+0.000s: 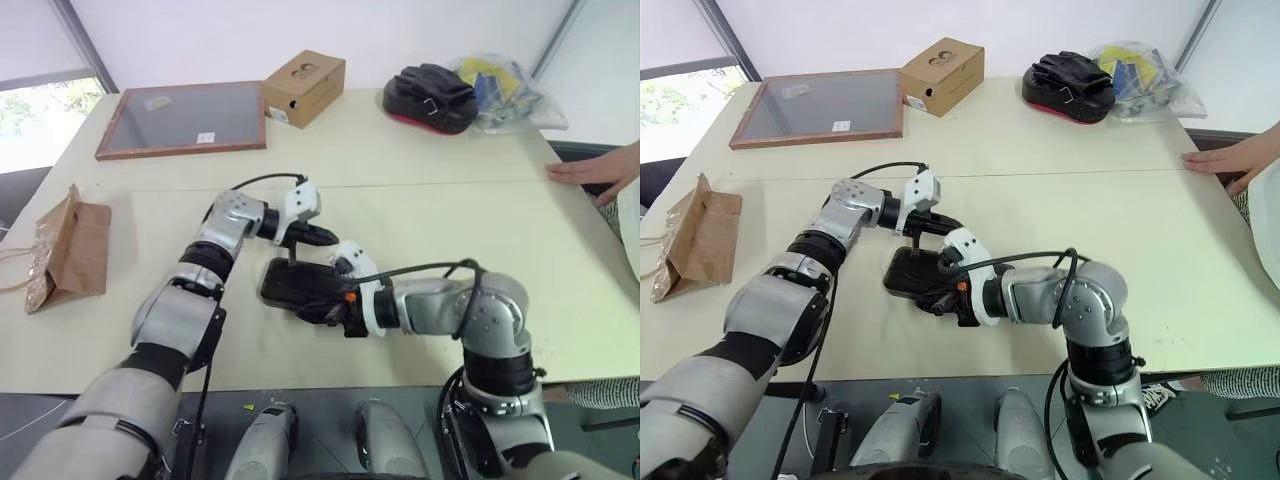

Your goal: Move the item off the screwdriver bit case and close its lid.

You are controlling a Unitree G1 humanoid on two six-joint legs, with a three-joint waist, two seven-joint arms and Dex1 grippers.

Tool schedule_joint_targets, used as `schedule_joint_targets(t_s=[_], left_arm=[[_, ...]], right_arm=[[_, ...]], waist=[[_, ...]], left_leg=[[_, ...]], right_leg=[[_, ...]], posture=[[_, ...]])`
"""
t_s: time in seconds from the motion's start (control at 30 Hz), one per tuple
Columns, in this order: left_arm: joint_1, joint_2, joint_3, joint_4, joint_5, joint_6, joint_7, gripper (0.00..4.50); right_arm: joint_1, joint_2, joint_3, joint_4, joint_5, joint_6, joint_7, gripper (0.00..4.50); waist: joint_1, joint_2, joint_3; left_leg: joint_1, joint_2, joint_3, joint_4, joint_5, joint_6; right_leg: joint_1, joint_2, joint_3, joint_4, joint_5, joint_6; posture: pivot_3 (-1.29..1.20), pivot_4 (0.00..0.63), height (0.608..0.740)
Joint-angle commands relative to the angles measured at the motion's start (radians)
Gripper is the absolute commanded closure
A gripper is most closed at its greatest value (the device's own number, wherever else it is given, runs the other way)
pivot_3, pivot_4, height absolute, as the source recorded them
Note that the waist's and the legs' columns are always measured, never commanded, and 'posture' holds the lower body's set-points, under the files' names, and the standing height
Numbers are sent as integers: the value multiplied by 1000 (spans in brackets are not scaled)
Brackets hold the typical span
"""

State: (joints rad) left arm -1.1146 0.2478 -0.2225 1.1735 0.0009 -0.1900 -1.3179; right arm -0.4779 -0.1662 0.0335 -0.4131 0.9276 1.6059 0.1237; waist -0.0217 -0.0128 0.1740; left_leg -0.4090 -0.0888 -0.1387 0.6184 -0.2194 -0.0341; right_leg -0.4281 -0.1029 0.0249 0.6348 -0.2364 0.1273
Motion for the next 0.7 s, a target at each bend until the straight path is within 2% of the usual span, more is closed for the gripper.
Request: schedule_joint_targets(t_s=[0.03,0.27,0.57,0.7], left_arm=[[-23,-16,5,-2,18,-44,-28,4500],[4,-40,3,-17,31,-77,-68,4500],[66,-36,-13,-37,66,-145,-75,4500],[69,-41,-10,-34,74,-153,-66,4500]], right_arm=[[50,23,17,-9,51,9,-181,4480],[103,32,10,-61,129,9,-389,4480],[104,-66,-18,-100,434,9,-509,4480],[96,-95,-4,-75,419,9,-555,4480]], waist=[[2,0,-1],[5,-1,-2],[2,-1,-2],[0,-1,-2]], left_leg=[[0,0,0,0,0,0],[1,0,-1,1,0,1],[1,0,-1,4,-1,2],[1,0,-1,3,-1,2]], right_leg=[[0,0,0,0,0,0],[2,0,0,0,0,0],[3,1,0,0,0,0],[3,1,0,0,0,0]], posture=[[0,150,740],[0,150,740],[0,150,740],[0,150,740]])
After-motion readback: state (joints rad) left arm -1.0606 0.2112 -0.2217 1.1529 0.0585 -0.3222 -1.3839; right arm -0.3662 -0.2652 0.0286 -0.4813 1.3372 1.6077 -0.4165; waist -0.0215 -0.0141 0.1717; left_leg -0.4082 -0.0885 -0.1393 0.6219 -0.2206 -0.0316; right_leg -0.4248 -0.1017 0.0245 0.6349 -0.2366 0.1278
